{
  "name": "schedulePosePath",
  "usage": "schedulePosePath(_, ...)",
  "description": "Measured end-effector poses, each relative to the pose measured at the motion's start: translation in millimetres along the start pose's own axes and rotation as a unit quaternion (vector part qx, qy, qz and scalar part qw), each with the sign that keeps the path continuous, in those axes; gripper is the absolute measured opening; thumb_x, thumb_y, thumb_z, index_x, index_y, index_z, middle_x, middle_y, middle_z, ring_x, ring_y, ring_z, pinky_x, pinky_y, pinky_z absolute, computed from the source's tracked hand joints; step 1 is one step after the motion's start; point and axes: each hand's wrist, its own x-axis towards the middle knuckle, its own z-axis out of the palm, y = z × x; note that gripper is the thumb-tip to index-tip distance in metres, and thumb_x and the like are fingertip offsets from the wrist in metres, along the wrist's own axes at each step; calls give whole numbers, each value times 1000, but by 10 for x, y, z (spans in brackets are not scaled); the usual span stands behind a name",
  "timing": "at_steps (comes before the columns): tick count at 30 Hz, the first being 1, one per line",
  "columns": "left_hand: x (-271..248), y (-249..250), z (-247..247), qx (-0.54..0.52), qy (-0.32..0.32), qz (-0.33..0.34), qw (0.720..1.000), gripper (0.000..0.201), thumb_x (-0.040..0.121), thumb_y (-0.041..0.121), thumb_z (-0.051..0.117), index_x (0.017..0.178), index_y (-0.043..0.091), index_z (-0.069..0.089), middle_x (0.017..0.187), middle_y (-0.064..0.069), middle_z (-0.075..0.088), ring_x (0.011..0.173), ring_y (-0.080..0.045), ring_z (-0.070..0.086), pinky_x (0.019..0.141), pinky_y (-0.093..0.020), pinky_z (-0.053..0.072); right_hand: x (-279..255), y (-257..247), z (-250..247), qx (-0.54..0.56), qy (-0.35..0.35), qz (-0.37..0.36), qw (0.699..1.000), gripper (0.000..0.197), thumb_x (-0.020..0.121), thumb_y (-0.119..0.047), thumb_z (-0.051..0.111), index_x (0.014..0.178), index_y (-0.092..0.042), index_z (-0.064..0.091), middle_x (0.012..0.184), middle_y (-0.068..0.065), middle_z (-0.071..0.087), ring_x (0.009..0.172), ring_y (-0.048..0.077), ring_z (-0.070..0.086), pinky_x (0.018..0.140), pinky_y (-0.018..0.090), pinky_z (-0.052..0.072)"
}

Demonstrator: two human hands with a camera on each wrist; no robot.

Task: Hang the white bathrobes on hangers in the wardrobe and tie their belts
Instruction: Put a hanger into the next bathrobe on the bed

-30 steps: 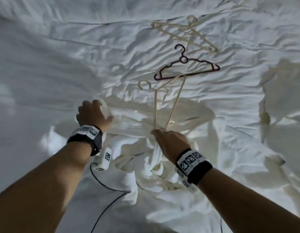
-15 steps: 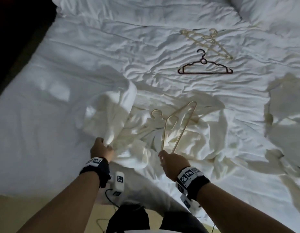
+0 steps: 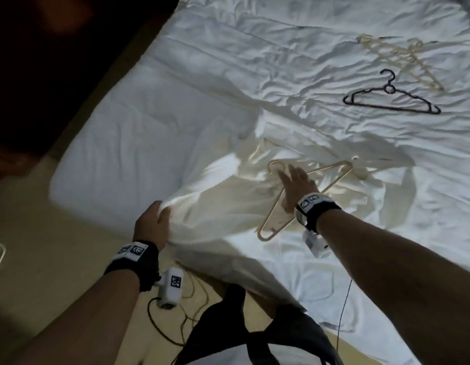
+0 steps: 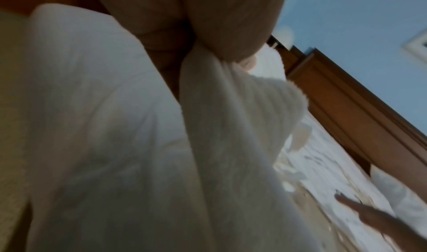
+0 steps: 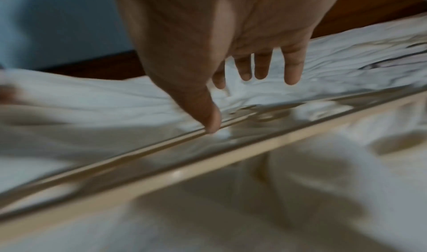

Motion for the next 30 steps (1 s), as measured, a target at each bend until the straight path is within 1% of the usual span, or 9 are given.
schedulePosePath(3, -172, -264, -88, -104, 25, -101, 989, 40, 96, 40, 49, 121, 11, 61, 121, -17, 61, 106, -37, 61, 87, -49, 55, 143, 299, 99, -74, -61, 23, 995, 94, 78, -60, 61, 151, -27, 11, 152, 6, 33, 143, 32, 23, 113, 51, 21)
schedulePosePath(5, -277, -345, -168, -147, 48, -136, 979, 21, 94, 23, 49, 104, 10, 63, 108, -18, 64, 97, -37, 63, 80, -47, 58, 102, 397, 185, -98, -72, 3, 993, 83, 78, -64, 59, 145, -29, 25, 146, 4, 41, 136, 31, 33, 110, 48, 29)
schedulePosePath(9, -341, -367, -233, -14, 59, -147, 987, 19, 87, 5, 48, 103, 11, 56, 101, -15, 59, 87, -32, 55, 75, -39, 48, -151, 334, 244, -93, -59, -36, 993, 69, 74, -61, 67, 129, -27, 44, 126, 4, 55, 120, 29, 46, 97, 40, 44)
schedulePosePath(14, -95, -136, -53, 107, -29, -36, 993, 40, 77, -5, 50, 112, 12, 56, 110, -19, 55, 101, -39, 55, 84, -40, 46, -381, 432, 348, -16, -55, 1, 998, 68, 70, -52, 78, 127, -31, 48, 131, 5, 25, 116, 34, 50, 99, 44, 46)
schedulePosePath(18, 34, 124, 146, 107, -34, -25, 993, 12, 82, 1, 52, 92, 7, 53, 91, -14, 56, 89, -35, 56, 71, -33, 38, -414, 526, 437, 52, -40, 42, 997, 89, 63, -39, 88, 131, -22, 33, 150, 7, 11, 113, 41, 57, 97, 46, 49)
schedulePosePath(21, -29, 243, 185, 50, -26, -49, 997, 18, 92, 17, 53, 105, 4, 50, 97, -13, 53, 85, -29, 49, 72, -32, 34, -448, 540, 437, 50, -52, 39, 997, 103, 61, -43, 88, 135, -23, 19, 135, 13, 46, 108, 39, 60, 91, 44, 50)
schedulePosePath(25, -106, 277, 50, 46, 14, -24, 999, 47, 97, 49, 46, 98, 3, 55, 95, -13, 58, 87, -29, 52, 74, -31, 34, -550, 592, 385, -4, -46, 74, 996, 87, 57, -54, 83, 120, -32, 27, 108, 10, 59, 102, 35, 55, 90, 44, 48)
schedulePosePath(27, -102, 332, -88, 40, 41, -3, 998, 50, 101, 44, 39, 89, -1, 60, 94, -19, 61, 84, -29, 52, 73, -31, 33, -590, 593, 305, -1, -66, 71, 995, 81, 61, -68, 74, 123, -37, 33, 111, 9, 57, 109, 34, 52, 94, 44, 42)
schedulePosePath(30, -98, 507, -343, 0, 53, 7, 999, 56, 103, 41, 36, 86, -6, 62, 86, -20, 57, 82, -28, 52, 71, -33, 35, -639, 433, -43, 76, -67, 27, 994, 61, 83, -55, 63, 133, -32, 37, 119, 7, 65, 111, 30, 60, 94, 37, 43)
